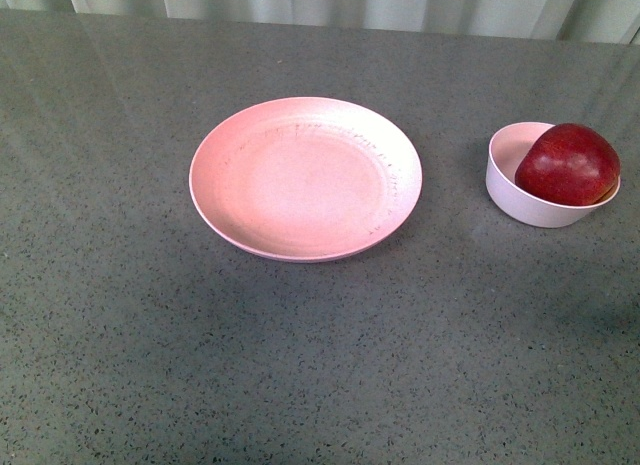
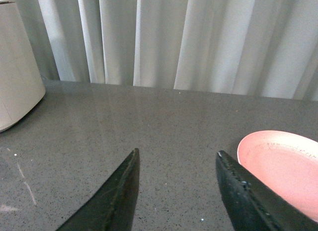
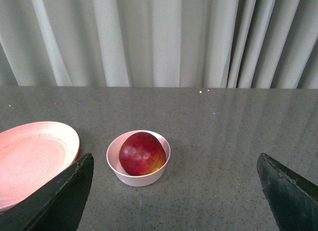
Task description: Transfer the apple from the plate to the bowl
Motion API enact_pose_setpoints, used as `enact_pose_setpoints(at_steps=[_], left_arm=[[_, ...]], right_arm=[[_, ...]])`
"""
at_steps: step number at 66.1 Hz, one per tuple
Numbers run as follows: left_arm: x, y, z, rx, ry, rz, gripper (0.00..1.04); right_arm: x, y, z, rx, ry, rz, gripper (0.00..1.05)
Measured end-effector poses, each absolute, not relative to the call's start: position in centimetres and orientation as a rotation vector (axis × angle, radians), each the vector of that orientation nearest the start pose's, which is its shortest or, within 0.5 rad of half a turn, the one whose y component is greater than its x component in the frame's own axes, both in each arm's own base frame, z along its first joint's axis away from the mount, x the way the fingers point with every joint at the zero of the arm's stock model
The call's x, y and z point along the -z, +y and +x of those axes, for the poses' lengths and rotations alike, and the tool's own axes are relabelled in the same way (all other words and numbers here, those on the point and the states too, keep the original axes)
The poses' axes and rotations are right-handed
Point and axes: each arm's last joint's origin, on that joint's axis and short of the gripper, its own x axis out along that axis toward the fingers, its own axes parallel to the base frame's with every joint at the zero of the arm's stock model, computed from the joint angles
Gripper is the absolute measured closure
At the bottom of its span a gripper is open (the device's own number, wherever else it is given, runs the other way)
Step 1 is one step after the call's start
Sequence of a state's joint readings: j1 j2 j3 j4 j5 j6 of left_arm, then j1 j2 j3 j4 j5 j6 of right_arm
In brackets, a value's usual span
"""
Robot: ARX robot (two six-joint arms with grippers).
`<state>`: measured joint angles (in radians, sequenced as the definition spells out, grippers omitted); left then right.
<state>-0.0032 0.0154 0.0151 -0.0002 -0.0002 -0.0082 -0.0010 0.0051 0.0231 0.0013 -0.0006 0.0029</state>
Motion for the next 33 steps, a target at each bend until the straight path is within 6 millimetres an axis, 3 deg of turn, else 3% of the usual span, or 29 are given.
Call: enact_pose_setpoints(at_steps=[13,33], left_arm=[[-16.75,-0.03,9.77,0.003,0.0,-0.008,0.08],[-16.75,-0.03,9.77,0.003,0.0,-0.006,0.09]], right_arm=[[-17.11,-0.01,9.66,0.0,-0.019,0.003,0.09],[-17.11,-0.01,9.66,0.0,-0.019,0.003,0.09]])
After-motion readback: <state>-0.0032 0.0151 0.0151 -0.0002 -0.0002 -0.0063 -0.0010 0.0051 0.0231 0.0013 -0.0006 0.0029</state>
